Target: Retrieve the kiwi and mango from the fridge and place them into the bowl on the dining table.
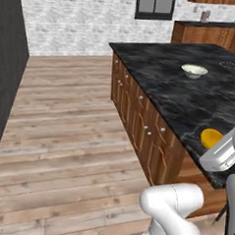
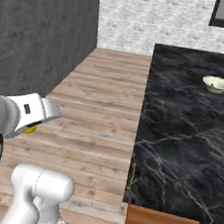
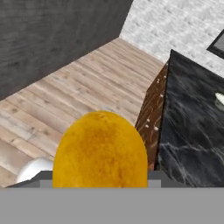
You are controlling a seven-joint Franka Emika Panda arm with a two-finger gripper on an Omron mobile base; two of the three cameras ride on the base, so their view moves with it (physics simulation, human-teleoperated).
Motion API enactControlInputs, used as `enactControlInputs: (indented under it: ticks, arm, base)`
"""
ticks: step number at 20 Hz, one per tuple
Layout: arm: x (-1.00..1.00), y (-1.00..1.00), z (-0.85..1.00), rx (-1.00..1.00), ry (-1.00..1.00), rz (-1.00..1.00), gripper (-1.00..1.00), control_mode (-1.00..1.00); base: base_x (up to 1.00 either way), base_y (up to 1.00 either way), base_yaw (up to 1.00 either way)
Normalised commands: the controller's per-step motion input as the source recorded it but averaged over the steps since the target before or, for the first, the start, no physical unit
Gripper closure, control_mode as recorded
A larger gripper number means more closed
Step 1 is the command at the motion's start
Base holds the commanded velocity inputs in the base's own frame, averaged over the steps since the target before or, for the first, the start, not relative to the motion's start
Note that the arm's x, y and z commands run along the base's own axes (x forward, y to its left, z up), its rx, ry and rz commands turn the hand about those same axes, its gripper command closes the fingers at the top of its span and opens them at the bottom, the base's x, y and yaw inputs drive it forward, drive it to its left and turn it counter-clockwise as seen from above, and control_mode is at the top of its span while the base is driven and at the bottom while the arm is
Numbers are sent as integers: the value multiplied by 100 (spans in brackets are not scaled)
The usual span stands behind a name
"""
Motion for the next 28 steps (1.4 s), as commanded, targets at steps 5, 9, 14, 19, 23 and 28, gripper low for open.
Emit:
enactControlInputs:
  ticks: [5,9,14,19,23,28]
  arm:
    - [0,0,0,0,0,0,100,100]
    - [0,0,0,0,0,0,100,100]
    - [0,0,0,0,0,0,100,100]
    - [0,0,0,0,0,0,100,100]
    - [0,0,0,0,0,0,100,100]
    - [0,0,0,0,0,0,100,100]
  base:
    - [97,91,-42]
    - [94,100,-47]
    - [88,67,-46]
    - [81,53,-47]
    - [76,60,-48]
    - [71,84,-47]
